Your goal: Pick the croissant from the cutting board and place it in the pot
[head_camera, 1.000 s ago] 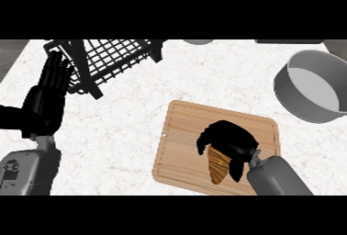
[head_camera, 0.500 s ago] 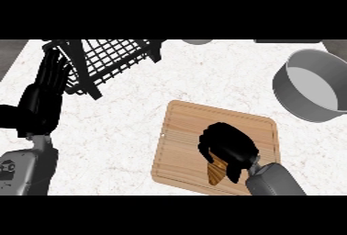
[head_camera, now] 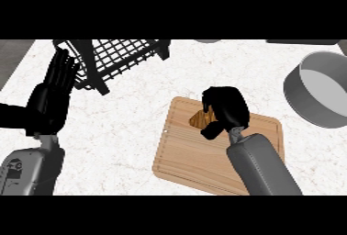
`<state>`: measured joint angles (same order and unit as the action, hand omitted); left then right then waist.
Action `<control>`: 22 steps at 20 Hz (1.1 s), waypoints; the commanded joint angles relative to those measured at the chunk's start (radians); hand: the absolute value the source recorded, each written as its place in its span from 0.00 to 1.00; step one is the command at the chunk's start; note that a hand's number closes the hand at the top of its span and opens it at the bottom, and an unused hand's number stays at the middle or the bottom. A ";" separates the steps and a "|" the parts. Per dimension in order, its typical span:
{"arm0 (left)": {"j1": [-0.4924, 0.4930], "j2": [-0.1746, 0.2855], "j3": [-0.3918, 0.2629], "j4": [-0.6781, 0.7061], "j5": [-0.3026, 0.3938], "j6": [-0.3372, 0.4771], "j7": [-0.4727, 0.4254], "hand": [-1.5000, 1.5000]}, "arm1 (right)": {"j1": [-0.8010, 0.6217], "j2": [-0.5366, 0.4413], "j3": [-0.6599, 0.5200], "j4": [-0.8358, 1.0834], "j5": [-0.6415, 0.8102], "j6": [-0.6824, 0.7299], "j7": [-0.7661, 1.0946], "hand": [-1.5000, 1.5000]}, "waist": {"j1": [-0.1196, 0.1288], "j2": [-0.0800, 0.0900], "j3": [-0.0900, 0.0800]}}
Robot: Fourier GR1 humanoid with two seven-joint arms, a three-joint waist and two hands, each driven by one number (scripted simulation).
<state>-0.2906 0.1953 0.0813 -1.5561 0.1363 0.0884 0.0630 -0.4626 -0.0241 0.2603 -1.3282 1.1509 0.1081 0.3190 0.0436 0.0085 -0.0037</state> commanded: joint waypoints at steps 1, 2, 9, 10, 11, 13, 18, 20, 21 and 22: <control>-0.030 -0.015 -0.020 0.015 -0.007 0.004 0.014 0.50 | -0.142 0.023 -0.025 0.060 0.025 -0.128 0.312 1.00 | 0.020 0.004 0.003; -0.027 0.001 -0.006 0.010 -0.012 0.002 -0.005 0.50 | -0.179 0.023 -0.049 0.046 0.034 -0.154 0.371 1.00 | 0.016 0.000 0.003; 0.007 0.010 0.020 0.029 0.009 -0.015 -0.019 0.50 | -0.359 0.024 -0.023 0.071 0.290 -0.229 0.752 1.00 | -0.018 -0.008 0.002; -0.002 0.016 0.029 0.018 -0.004 0.007 -0.007 0.50 | -0.371 0.019 -0.044 0.063 0.344 -0.199 0.749 1.00 | -0.033 -0.011 0.003; -0.008 0.049 0.060 0.000 0.037 -0.024 0.027 0.50 | -0.375 -0.005 -0.067 0.047 0.355 -0.219 0.756 1.00 | -0.033 -0.012 0.003; 0.029 0.021 0.036 -0.005 0.013 -0.005 0.015 0.50 | -0.401 -0.016 -0.071 0.037 0.416 -0.188 0.808 1.00 | -0.038 -0.013 0.003; 0.047 0.012 0.027 -0.024 -0.004 0.003 -0.001 0.50 | -0.319 -0.104 -0.148 -0.118 0.437 -0.177 0.783 1.00 | -0.053 -0.013 0.004; 0.028 -0.005 0.021 -0.018 -0.014 0.027 0.017 0.50 | -0.262 -0.123 -0.163 -0.225 0.406 -0.077 0.750 1.00 | -0.059 -0.014 0.004; 0.000 -0.004 0.022 0.010 -0.020 0.026 0.006 0.50 | -0.248 -0.152 -0.208 -0.174 0.388 -0.140 0.716 1.00 | -0.055 -0.010 0.004; 0.077 0.021 0.040 -0.033 0.005 -0.014 -0.003 0.50 | -0.165 -0.120 -0.170 -0.270 0.403 -0.101 0.747 1.00 | -0.053 -0.013 0.004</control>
<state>-0.2548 0.2037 0.1098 -1.5725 0.1329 0.0959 0.0691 -0.7341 -0.1252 0.1093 -1.4795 1.5521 -0.0400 1.0242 -0.0067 -0.0043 -0.0003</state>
